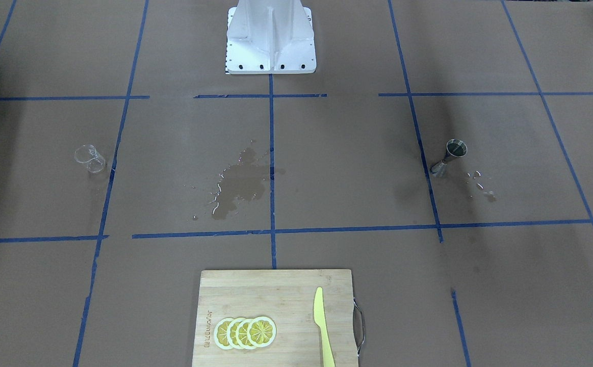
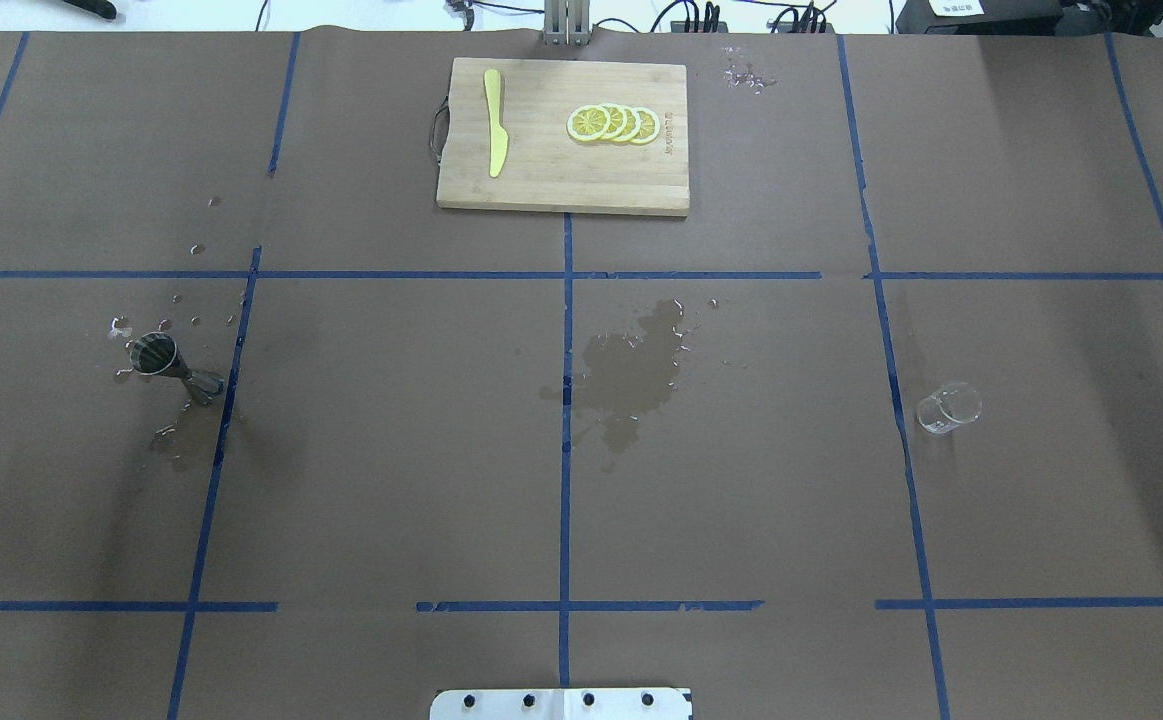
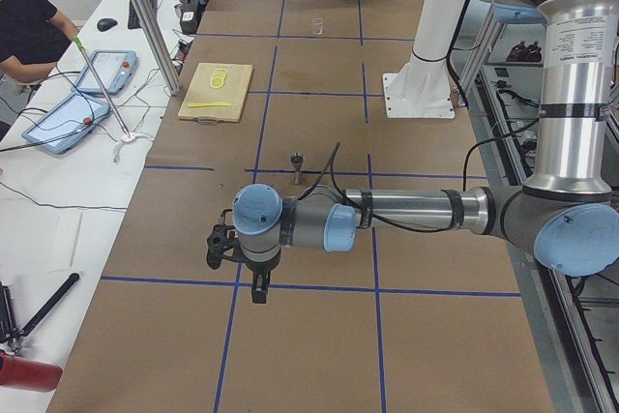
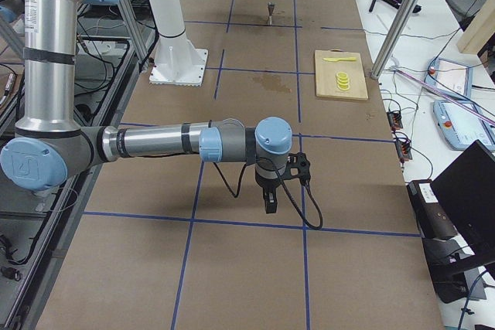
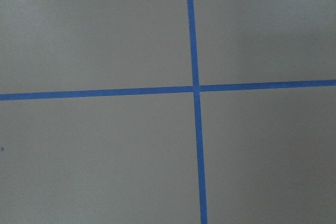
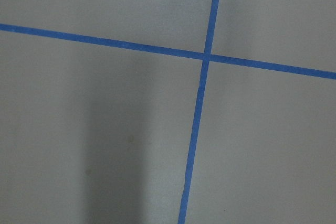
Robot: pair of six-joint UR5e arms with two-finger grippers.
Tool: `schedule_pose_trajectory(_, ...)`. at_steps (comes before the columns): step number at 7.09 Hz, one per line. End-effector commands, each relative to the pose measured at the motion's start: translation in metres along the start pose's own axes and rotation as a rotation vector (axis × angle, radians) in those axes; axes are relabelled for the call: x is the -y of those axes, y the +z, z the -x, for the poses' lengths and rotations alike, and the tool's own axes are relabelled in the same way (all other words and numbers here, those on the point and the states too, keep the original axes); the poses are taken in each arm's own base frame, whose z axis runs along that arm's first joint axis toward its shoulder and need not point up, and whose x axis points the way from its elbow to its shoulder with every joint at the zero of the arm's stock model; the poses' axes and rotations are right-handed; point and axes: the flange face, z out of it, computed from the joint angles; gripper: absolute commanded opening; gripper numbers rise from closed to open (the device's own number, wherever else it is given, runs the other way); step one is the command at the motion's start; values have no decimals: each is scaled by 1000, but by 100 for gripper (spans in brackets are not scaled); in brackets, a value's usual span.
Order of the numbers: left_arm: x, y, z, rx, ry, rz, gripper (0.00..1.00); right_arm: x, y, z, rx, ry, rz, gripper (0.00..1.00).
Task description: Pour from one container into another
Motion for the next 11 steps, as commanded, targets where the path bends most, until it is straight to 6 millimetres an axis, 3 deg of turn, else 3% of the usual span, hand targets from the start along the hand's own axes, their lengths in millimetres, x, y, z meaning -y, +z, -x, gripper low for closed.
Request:
schedule_pose_trajectory(1, 1, 16, 14, 23, -24, 12, 100, -3, 0, -10, 30, 26, -6, 100)
schedule_pose_trajectory(4, 1, 36, 8, 18, 5, 33, 100, -5, 3, -13, 30, 32, 1, 100)
schedule_pose_trajectory(9, 3, 32, 4, 17, 16, 25, 100, -1, 10, -23, 22, 78, -29, 100)
schedule_pose_trajectory(11, 2, 33, 5, 18, 12, 27, 100, -3, 25, -39, 22, 102, -60, 100)
